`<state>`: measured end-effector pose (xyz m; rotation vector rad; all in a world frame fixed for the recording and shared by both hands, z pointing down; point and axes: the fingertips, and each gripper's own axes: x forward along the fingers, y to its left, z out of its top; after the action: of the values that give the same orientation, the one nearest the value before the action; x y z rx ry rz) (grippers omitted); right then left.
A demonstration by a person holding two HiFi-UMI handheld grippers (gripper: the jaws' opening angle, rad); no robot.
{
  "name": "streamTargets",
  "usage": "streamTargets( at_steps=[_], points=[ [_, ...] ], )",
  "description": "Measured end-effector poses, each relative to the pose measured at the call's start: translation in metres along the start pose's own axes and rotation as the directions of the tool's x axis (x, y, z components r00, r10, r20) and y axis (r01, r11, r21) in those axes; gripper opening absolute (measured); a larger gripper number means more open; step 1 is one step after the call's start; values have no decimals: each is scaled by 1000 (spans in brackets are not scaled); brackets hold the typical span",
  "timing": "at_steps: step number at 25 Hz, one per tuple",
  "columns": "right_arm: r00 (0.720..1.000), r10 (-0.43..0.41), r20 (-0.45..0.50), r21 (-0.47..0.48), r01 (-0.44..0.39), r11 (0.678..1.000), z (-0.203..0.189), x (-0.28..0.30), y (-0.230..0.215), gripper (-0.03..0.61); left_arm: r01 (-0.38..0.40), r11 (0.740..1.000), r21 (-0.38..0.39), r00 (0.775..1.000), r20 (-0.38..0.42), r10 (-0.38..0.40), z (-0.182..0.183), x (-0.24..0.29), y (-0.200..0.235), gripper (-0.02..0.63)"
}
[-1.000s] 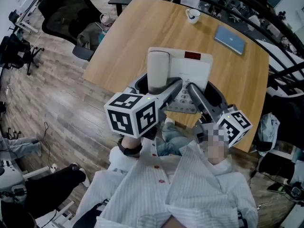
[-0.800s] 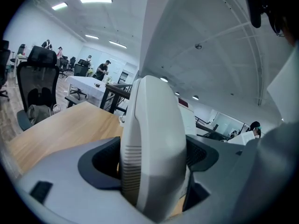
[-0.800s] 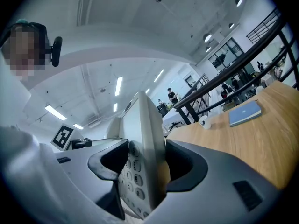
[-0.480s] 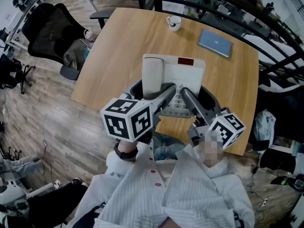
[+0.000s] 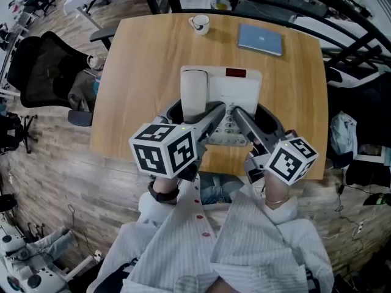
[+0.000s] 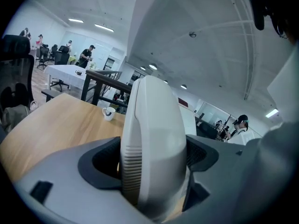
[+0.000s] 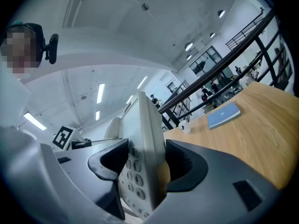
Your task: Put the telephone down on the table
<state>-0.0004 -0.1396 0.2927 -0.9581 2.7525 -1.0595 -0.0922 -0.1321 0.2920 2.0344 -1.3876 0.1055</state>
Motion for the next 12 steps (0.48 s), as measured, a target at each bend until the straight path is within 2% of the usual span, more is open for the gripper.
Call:
streamTargets(
  at_steps=[12],
  points=[
    [995,-96,-1,96,95,991,-27,21,-35,267,41,999,-13,991,-127,-43,-22,36,32,403]
  ],
)
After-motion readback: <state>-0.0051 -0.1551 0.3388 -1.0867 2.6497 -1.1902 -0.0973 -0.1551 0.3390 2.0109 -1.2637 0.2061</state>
